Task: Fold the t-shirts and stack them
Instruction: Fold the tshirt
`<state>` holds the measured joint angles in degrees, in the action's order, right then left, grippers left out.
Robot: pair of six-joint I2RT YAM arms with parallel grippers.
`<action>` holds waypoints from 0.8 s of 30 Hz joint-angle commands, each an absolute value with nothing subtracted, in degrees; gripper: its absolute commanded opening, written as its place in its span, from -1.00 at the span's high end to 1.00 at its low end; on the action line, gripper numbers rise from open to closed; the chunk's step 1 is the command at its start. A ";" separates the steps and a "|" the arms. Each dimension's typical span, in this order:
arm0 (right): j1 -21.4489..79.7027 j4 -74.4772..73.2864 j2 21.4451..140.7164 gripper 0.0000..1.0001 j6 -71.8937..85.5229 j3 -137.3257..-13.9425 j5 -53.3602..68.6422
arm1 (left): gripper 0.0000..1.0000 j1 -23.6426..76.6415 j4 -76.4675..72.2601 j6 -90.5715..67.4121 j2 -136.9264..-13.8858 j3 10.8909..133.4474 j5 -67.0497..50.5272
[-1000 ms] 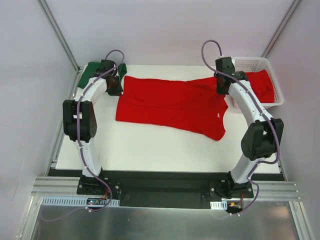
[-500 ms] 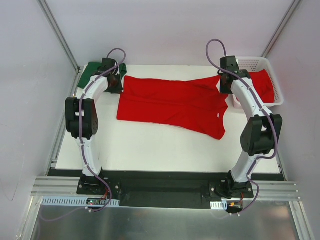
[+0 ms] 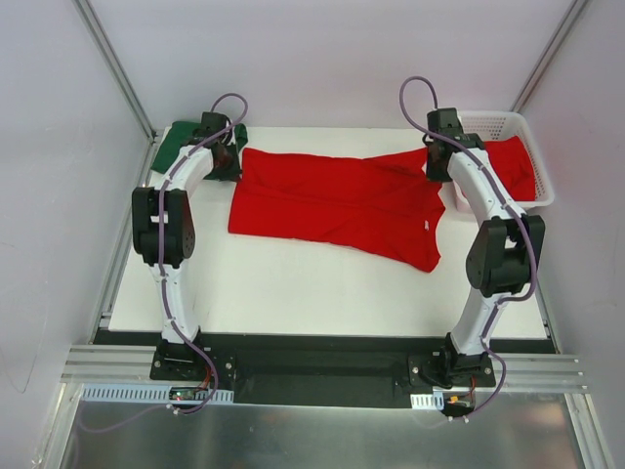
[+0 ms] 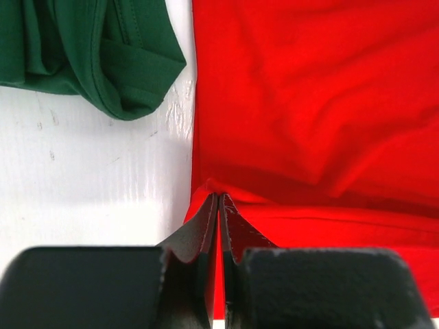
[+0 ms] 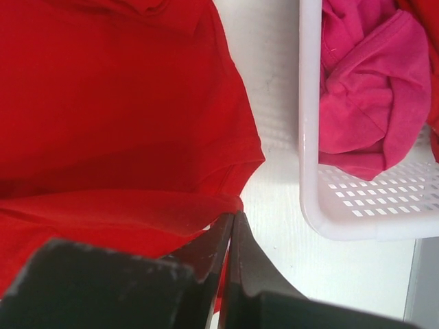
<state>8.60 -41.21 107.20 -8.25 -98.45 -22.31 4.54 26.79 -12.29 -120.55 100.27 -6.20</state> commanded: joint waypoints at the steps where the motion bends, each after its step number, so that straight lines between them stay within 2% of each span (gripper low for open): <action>1: 8.26 -40.25 107.49 0.99 -8.79 -101.07 -21.10 | 0.98 4.57 26.37 -10.81 -121.46 102.48 -7.47; 3: 8.17 -40.25 107.58 0.99 -8.88 -101.07 -20.57 | 0.61 4.57 26.28 -10.90 -121.64 102.57 -7.56; 4: 8.17 -40.25 107.58 0.98 -8.88 -100.99 -20.57 | 0.51 4.57 26.28 -10.99 -121.64 102.57 -7.47; 6: 8.26 -40.34 107.49 0.84 -8.79 -100.90 -20.57 | 0.11 4.57 26.37 -11.07 -121.38 102.66 -7.30; 7: 8.26 -40.34 107.40 0.74 -8.79 -100.90 -20.65 | -0.08 4.57 26.28 -11.07 -121.29 102.57 -7.21; 8: 8.17 -40.34 107.23 0.48 -8.79 -100.90 -20.57 | -0.45 4.57 26.28 -11.07 -121.12 102.39 -7.12; 11: 8.17 -40.60 106.70 0.15 -8.62 -100.81 -21.18 | -0.89 4.57 26.28 -11.08 -119.89 101.61 -6.42; 16: 8.26 -40.95 102.84 -0.01 -6.86 -99.41 -22.15 | -0.99 4.57 26.37 -11.25 -114.62 98.18 -6.50; 24: 9.31 -41.75 90.19 -0.01 -0.18 -84.39 -7.57 | -0.98 4.92 26.63 -14.15 -104.77 84.56 -10.11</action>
